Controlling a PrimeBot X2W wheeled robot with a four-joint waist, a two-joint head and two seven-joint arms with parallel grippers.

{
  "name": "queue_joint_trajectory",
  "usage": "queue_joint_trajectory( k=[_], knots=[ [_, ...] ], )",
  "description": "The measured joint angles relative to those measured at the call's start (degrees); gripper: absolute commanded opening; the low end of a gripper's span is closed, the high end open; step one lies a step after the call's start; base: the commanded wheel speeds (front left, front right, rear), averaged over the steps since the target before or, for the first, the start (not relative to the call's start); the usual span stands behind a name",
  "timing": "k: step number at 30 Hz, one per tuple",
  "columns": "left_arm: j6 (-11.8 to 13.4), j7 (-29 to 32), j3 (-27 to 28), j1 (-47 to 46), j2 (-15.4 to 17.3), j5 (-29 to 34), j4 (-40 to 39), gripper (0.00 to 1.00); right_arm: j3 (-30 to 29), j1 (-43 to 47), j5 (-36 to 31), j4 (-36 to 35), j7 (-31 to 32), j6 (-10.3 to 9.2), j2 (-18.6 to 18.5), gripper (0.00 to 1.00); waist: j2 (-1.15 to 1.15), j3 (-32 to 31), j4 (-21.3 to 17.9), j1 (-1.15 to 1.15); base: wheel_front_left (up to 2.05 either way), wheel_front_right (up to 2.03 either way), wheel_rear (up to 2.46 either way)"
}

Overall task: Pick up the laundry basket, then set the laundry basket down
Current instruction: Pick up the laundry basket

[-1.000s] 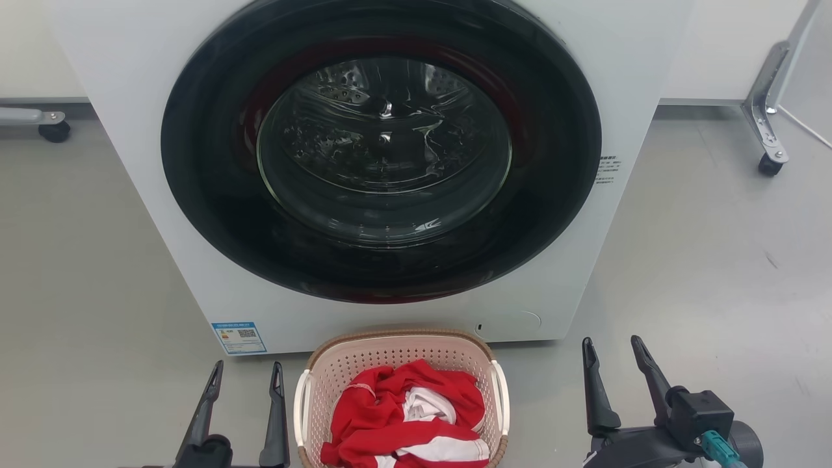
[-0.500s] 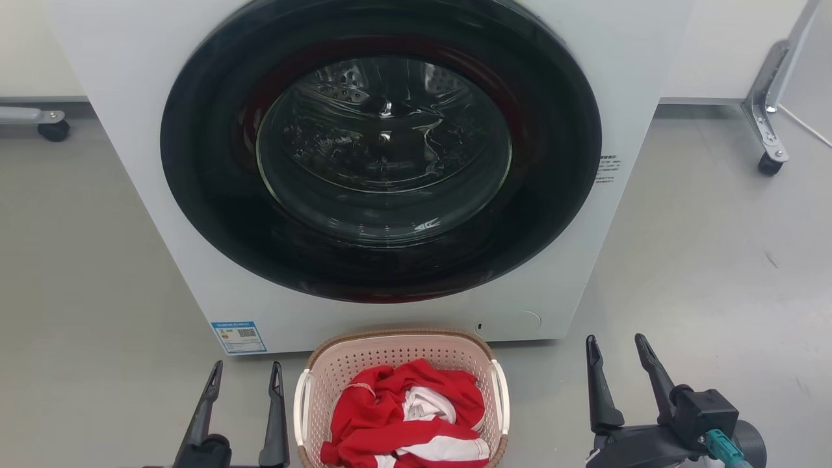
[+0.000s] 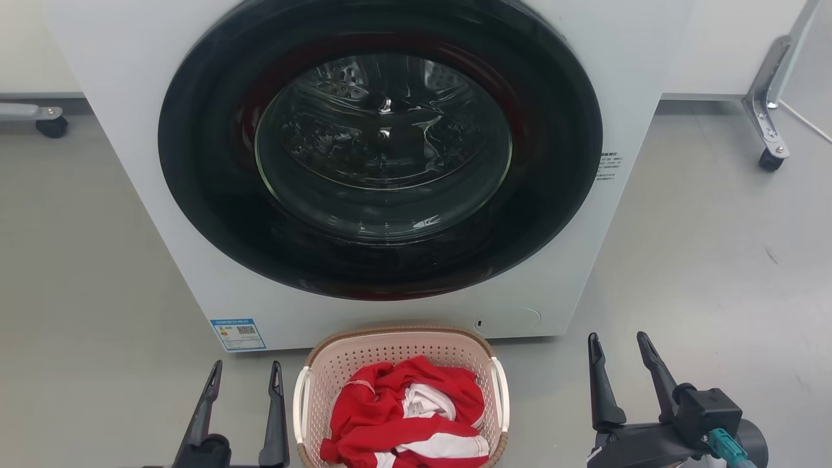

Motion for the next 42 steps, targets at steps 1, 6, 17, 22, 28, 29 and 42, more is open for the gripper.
queue_joint_trajectory(
  k=[1, 6, 17, 22, 28, 29, 42],
  knots=[
    [0.00, 0.00, 0.01, 0.03, -0.01, 0.00, -0.12, 1.00, -0.09, 0.04, 0.00, -0.22, 0.00, 0.07, 0.03, 1.00, 0.00, 0.11, -0.01, 0.00, 0.00, 0.00, 0.00],
    [0.00, -0.15, 0.10, 0.04, -0.05, 0.01, -0.93, 1.00, -0.58, 0.04, 0.02, -1.21, 0.00, 0.32, 0.12, 1.00, 0.00, 1.33, -0.07, 0.00, 0.00, 0.00, 0.00],
    [-0.05, -0.15, -0.11, -2.50, -0.23, 0.19, -1.74, 1.00, -1.94, -1.83, 0.57, -2.69, -0.01, 1.41, 0.15, 1.00, 0.00, 6.54, 0.16, 0.00, 0.00, 0.00, 0.00],
    [-0.16, -0.15, -0.87, -6.62, -0.33, 0.29, -0.41, 1.00, -3.09, -5.06, 0.57, -2.08, -0.01, 1.75, 0.13, 1.00, 0.00, 10.27, 0.51, 0.01, 0.00, 0.00, 0.00],
    [-0.60, -0.15, -1.79, -11.01, -0.57, 0.24, 3.53, 1.00, -3.58, -8.56, 0.41, 0.40, -0.01, 2.31, -0.41, 1.00, 0.01, 15.09, 1.20, 0.01, 0.00, 0.00, 0.00],
    [-0.65, -0.15, -1.93, -11.62, -0.65, 0.20, 4.17, 1.00, -3.60, -9.15, 0.23, 0.68, -0.02, 2.47, -0.56, 1.00, 0.01, 15.90, 1.33, 0.01, 0.00, 0.00, 0.00],
    [-3.16, -0.15, -3.11, -23.07, -1.30, -2.25, 15.84, 1.00, -4.45, -17.41, -0.46, 7.97, -0.02, 3.09, -2.09, 1.00, 0.01, 27.70, 3.71, 0.01, 0.00, 0.00, 0.00]
  ],
)
